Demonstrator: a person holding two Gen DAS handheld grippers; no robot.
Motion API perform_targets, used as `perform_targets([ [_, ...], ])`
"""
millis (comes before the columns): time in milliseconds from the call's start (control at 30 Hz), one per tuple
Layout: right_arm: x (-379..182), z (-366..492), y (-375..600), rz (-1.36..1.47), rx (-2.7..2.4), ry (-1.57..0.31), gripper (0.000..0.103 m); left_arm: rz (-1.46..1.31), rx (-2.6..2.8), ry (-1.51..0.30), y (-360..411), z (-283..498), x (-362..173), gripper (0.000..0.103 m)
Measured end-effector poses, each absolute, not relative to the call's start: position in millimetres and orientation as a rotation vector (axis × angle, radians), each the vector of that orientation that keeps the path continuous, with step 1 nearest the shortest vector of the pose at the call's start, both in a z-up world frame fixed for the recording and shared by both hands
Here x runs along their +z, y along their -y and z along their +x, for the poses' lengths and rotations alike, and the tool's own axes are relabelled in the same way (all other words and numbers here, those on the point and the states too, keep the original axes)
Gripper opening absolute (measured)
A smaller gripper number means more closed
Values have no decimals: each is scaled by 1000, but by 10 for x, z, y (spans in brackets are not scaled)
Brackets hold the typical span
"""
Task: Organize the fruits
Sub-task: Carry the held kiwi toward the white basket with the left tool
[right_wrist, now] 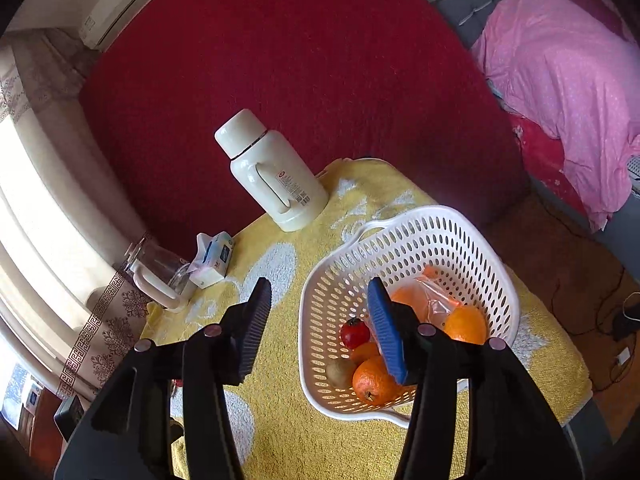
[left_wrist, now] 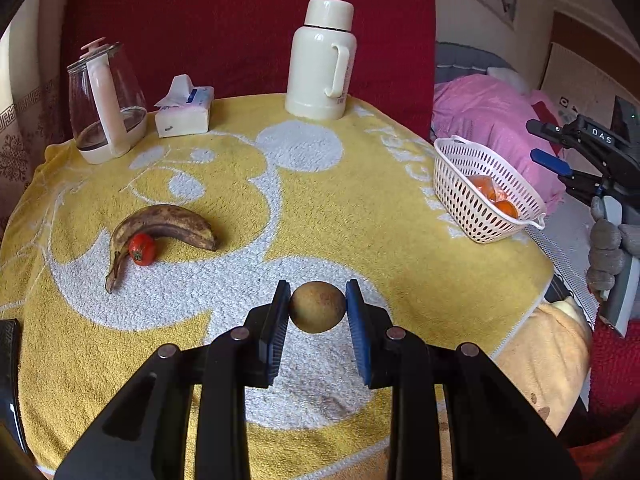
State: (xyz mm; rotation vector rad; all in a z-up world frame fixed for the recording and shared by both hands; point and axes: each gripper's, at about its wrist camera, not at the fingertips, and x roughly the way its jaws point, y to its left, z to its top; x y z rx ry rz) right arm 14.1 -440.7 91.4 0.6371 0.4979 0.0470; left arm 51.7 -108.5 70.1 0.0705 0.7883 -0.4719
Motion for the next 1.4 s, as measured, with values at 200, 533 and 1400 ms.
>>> perform_targets([
  [200, 967, 73, 4554, 663, 27, -472, 53, 139, -550, -765, 1600, 619, 859, 29],
  [533, 1006, 17, 4666, 655, -4, -447, 53, 229, -653, -707, 2368, 748, 1007, 29],
  [1400, 809, 131, 4869, 699, -100, -480, 54, 174, -722, -703, 3035, 1123, 831, 50],
])
